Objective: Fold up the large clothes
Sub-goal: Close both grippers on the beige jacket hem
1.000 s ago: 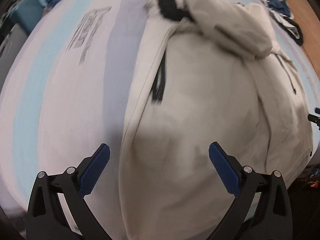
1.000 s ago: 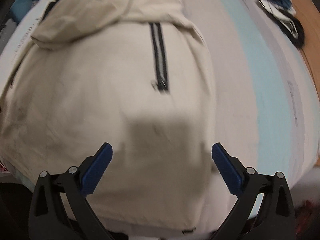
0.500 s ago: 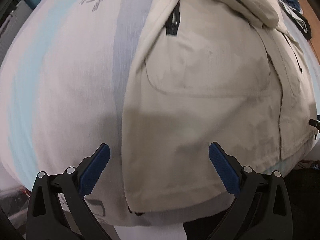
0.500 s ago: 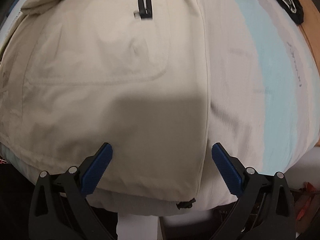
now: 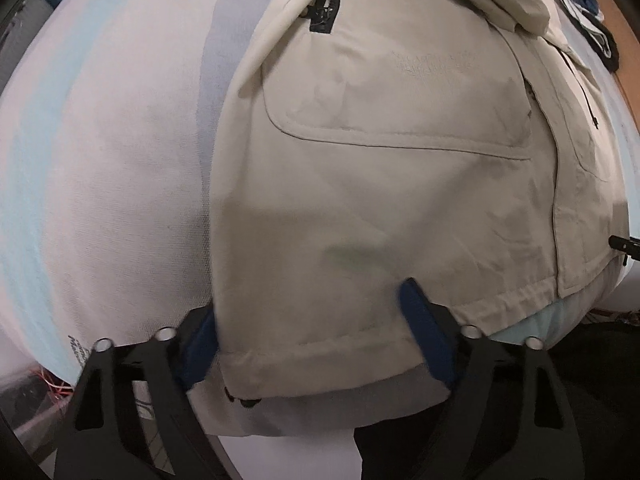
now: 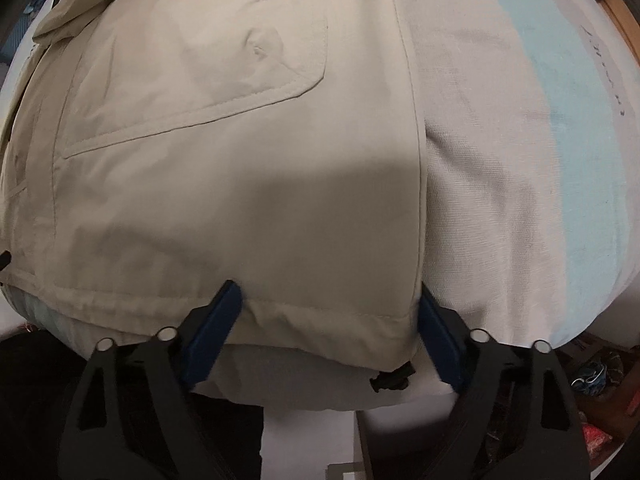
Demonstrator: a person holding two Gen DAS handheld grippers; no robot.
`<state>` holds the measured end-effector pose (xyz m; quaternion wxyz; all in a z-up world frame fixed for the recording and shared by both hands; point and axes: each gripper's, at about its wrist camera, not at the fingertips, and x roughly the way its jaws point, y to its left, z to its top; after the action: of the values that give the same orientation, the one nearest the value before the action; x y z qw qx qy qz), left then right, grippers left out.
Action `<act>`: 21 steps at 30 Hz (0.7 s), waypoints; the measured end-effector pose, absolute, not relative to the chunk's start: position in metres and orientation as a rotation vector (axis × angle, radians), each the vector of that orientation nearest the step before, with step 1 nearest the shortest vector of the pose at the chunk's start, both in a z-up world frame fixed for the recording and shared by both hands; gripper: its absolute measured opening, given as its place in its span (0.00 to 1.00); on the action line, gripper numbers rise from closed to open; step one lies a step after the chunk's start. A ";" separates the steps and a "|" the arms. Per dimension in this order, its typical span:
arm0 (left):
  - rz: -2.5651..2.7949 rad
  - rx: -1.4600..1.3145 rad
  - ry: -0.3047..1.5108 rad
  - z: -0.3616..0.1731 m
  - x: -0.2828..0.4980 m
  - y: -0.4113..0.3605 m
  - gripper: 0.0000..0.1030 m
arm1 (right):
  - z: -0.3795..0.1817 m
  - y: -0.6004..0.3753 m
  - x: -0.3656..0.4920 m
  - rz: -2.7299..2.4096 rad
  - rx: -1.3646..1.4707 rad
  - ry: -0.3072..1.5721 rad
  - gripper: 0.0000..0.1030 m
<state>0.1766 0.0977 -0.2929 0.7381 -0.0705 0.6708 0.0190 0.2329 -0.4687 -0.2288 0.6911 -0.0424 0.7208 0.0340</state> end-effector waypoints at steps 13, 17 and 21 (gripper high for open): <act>0.106 -0.104 1.503 -0.260 0.191 0.102 0.06 | -0.205 -0.476 0.244 0.076 -0.190 1.667 0.16; 0.077 -0.094 1.503 -0.248 0.200 0.097 0.03 | -0.196 -0.470 0.250 0.092 -0.163 1.679 0.09; 0.078 -0.122 1.517 -0.238 0.201 0.107 0.03 | -0.177 -0.488 0.272 0.110 -0.137 1.684 0.07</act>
<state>0.2009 0.1067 -0.2382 0.7235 -0.0554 0.6871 0.0356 0.2716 -0.4883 -0.1768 0.6625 -0.0607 0.7450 0.0488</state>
